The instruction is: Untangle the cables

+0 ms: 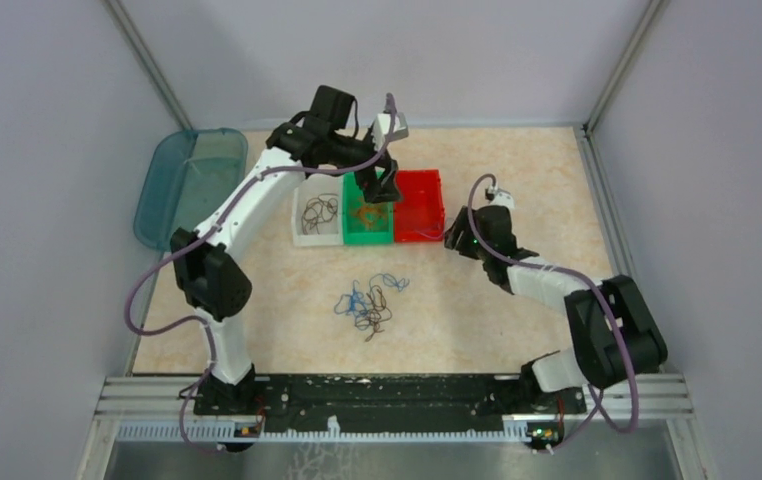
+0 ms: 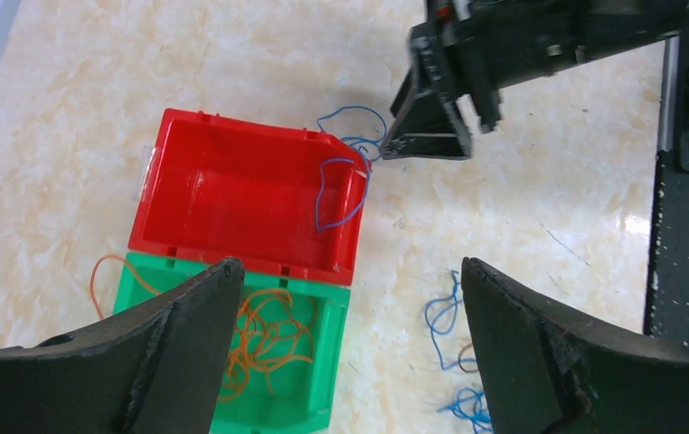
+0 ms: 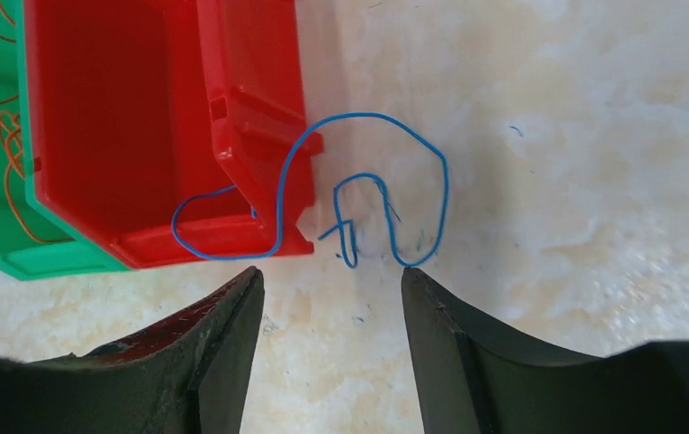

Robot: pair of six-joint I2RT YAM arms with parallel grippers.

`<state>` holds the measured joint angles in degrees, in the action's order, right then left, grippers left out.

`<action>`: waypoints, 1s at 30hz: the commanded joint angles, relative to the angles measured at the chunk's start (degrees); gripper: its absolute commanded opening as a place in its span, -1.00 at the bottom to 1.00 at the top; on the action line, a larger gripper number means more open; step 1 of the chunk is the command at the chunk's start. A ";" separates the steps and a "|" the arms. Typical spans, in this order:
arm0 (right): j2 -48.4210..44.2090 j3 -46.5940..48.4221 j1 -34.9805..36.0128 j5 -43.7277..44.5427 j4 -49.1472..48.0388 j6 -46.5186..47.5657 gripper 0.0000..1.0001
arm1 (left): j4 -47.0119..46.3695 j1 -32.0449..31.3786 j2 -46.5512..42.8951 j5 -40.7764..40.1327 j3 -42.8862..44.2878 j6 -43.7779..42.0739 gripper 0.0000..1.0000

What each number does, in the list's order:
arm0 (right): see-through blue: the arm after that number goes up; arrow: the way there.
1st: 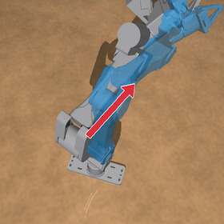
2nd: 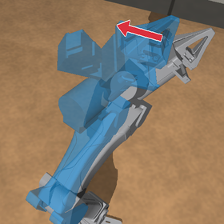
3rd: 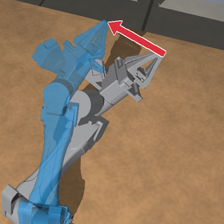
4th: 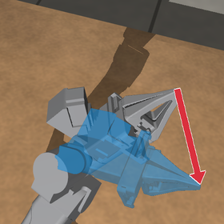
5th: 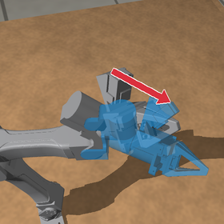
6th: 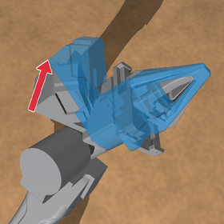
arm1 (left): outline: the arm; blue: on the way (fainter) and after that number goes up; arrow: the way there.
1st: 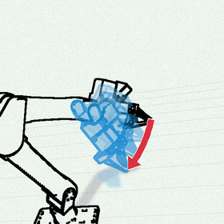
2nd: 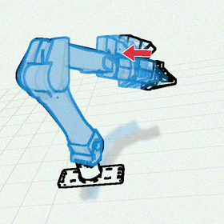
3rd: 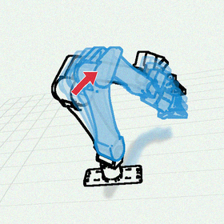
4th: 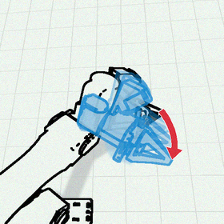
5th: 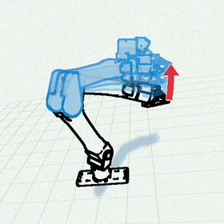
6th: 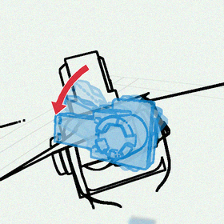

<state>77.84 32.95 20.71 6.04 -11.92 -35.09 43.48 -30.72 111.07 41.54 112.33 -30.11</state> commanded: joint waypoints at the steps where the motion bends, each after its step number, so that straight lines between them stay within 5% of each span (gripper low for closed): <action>1: 6.59 5.88 -0.16 -4.52 -4.38 2.12 0.15 | 7.02 1.00 -5.19 -2.93 -0.20 1.62 0.96; 14: 16.27 15.06 3.71 8.07 5.33 11.68 -0.24 | 3.94 4.02 -17.81 -7.39 -10.10 3.52 1.00; 30: 16.42 16.08 3.89 6.48 9.82 12.39 -0.24 | 2.32 4.59 -24.19 -9.65 -17.05 2.47 1.00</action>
<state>92.92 45.45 24.01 12.19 -3.90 -23.55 46.48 -26.79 89.30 33.50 95.83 -27.68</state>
